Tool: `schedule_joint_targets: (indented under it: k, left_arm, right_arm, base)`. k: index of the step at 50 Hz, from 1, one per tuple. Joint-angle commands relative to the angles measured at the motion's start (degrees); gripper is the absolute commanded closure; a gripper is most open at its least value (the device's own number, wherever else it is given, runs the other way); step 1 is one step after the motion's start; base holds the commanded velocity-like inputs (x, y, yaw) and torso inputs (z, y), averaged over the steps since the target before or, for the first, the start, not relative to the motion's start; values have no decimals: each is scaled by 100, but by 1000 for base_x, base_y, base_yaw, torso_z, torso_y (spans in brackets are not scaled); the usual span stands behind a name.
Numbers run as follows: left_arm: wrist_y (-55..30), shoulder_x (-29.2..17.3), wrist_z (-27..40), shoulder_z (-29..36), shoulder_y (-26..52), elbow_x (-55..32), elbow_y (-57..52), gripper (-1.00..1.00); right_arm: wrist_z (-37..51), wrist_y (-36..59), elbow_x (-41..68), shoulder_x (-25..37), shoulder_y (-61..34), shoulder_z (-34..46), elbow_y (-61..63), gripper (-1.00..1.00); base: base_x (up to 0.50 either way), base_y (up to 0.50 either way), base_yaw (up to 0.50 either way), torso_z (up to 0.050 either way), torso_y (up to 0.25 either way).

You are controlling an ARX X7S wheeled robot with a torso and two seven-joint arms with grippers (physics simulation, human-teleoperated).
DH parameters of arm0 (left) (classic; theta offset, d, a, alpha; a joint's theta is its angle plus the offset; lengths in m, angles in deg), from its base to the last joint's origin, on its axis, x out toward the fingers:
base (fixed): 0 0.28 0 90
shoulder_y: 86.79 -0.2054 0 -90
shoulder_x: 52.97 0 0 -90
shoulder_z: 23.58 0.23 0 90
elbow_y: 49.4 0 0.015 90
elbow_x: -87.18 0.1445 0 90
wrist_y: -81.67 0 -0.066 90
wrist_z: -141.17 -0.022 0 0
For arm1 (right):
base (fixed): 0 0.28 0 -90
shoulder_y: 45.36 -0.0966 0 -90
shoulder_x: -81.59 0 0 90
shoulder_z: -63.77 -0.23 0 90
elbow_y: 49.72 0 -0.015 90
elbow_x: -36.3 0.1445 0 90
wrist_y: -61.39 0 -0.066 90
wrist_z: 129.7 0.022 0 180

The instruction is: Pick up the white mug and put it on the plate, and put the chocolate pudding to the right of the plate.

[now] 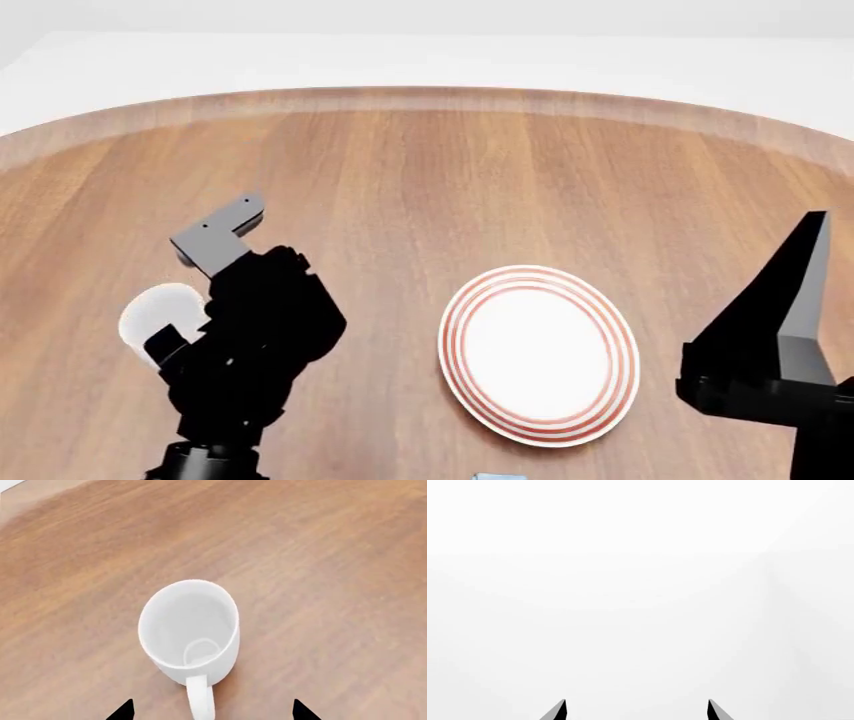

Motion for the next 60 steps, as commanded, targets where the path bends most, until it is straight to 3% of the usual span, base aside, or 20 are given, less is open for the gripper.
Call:
schedule_joint_targets:
  k: [1,36,60]
  left_arm:
    - [442,92,-243,-53,-52,42,400,-100]
    - [2173,151,-369,114,-247,-142,1165,-100]
    - [2634,-69,-545,504,-64,-208,1669,-100]
  right_arm:
    - [-130,-23,-83,-69,29,-108,14,-100]
    - [-130,-73,-71,2,67,48,-59,-100]
    - [-118,-80,-65,48,85,133,-133,-100]
  base:
    - [0,0,0,0,0]
    - [0,0,0,0,0]
    - [0,0,0,0,0]
